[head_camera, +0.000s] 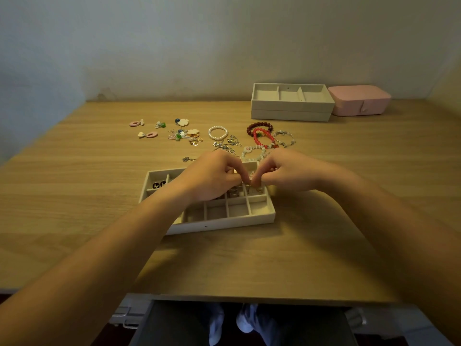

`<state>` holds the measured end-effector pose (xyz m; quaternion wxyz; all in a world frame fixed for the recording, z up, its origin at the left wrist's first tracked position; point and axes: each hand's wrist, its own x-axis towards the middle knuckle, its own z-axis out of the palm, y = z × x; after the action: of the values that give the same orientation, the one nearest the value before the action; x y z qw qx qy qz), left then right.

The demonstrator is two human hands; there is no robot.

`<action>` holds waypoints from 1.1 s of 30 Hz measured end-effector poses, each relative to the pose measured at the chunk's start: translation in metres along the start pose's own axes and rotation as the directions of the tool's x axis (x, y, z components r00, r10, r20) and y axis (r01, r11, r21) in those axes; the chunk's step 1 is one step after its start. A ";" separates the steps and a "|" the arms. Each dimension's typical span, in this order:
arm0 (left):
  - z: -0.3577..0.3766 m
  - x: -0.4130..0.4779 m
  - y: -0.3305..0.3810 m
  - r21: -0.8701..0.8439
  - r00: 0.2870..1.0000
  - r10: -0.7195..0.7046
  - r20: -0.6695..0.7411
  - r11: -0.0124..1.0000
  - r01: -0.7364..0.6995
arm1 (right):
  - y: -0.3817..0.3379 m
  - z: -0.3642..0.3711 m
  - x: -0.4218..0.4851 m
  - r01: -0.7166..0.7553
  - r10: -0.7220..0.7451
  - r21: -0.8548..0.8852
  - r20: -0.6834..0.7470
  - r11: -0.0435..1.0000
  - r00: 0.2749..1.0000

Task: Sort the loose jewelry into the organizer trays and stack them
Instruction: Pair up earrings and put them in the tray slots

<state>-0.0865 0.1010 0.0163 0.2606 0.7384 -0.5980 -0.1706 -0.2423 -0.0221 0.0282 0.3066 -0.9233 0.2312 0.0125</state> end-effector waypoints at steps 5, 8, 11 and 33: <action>0.001 -0.004 0.004 0.033 0.999 0.035 0.031 0.999 -0.036 | -0.003 -0.002 0.001 0.002 -0.005 -0.043 -0.067 0.999 0.998; 0.001 -0.007 0.008 0.071 0.999 0.028 0.041 0.997 -0.031 | -0.003 -0.004 0.000 0.003 -0.005 -0.034 -0.063 0.999 0.998; 0.003 -0.007 0.012 0.105 0.998 0.029 0.053 0.994 -0.035 | -0.004 -0.005 -0.002 0.004 -0.004 -0.017 -0.049 1.000 0.999; -0.002 -0.009 0.010 0.045 0.999 0.027 0.026 0.999 -0.029 | -0.007 -0.011 -0.006 -0.015 0.015 -0.045 0.006 0.999 1.000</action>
<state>-0.0954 0.1087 0.0239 0.2387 0.7334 -0.6153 -0.1629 -0.2456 -0.0205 0.0420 0.2862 -0.9282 0.2366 0.0228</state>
